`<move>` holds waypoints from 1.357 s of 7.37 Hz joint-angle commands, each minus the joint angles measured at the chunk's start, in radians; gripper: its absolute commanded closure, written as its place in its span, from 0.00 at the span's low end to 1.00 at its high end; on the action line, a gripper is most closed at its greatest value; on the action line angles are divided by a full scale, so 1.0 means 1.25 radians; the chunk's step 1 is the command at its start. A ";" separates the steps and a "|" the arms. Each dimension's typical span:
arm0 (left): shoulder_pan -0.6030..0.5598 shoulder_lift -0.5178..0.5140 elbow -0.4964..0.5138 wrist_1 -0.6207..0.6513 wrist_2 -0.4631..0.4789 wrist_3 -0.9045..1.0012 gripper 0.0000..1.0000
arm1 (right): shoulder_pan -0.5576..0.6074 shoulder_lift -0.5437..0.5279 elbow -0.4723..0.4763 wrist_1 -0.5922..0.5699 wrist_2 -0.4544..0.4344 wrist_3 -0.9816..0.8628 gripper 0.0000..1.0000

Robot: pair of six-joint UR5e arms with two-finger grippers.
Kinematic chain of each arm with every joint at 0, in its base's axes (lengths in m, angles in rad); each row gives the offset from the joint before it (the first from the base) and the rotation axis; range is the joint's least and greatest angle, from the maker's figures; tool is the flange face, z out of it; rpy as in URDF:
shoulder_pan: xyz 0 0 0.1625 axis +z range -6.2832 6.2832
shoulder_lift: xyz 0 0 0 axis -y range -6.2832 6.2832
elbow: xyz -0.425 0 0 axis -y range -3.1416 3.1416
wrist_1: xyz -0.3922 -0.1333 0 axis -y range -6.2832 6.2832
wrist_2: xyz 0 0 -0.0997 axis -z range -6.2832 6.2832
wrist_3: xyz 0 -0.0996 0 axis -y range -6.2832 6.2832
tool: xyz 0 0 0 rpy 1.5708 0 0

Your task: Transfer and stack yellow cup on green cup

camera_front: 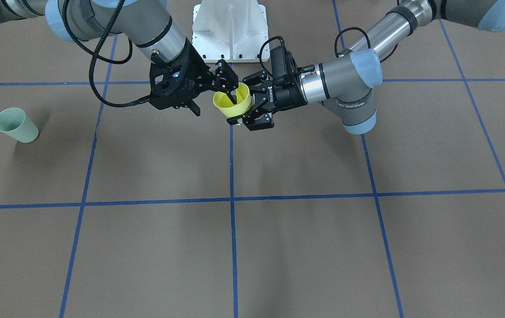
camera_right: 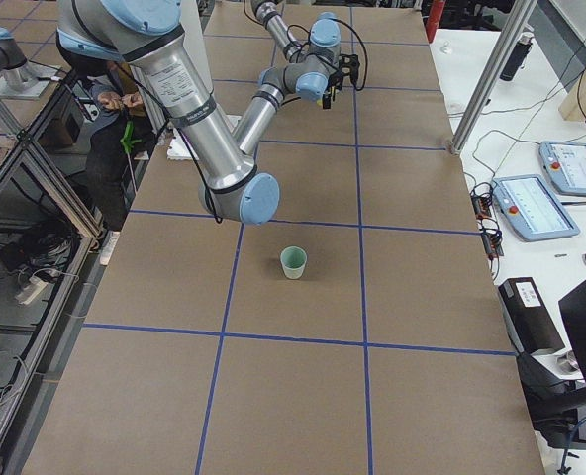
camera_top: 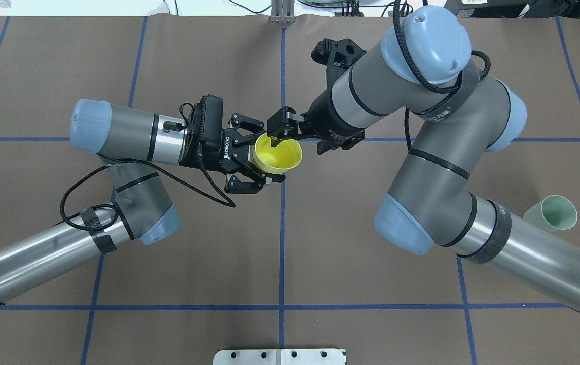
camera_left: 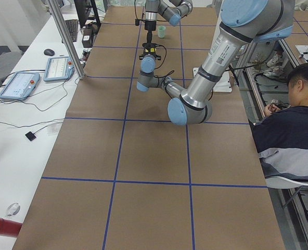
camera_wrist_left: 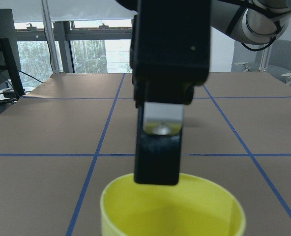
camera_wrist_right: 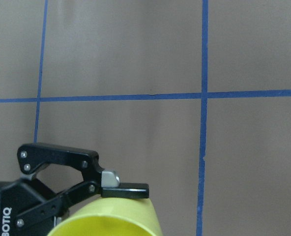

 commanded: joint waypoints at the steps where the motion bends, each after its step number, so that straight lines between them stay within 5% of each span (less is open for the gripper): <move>1: 0.003 0.001 0.001 -0.002 0.012 0.000 0.76 | -0.010 0.000 0.001 0.001 -0.012 -0.001 0.04; 2: 0.003 0.001 0.001 -0.002 0.013 0.000 0.76 | -0.019 -0.002 0.000 0.001 -0.017 -0.001 0.09; 4: 0.003 0.001 0.001 -0.002 0.013 0.000 0.69 | -0.024 -0.001 0.000 0.001 -0.028 -0.011 1.00; 7: 0.004 0.001 0.000 -0.002 0.012 -0.007 0.43 | -0.024 -0.003 0.005 0.002 -0.027 -0.016 1.00; 9: 0.003 0.001 0.001 -0.002 0.012 -0.030 0.00 | -0.023 -0.008 0.010 0.001 -0.025 -0.013 1.00; 10: 0.003 0.000 0.000 -0.005 0.013 -0.051 0.00 | -0.020 -0.011 0.011 -0.001 -0.025 -0.012 1.00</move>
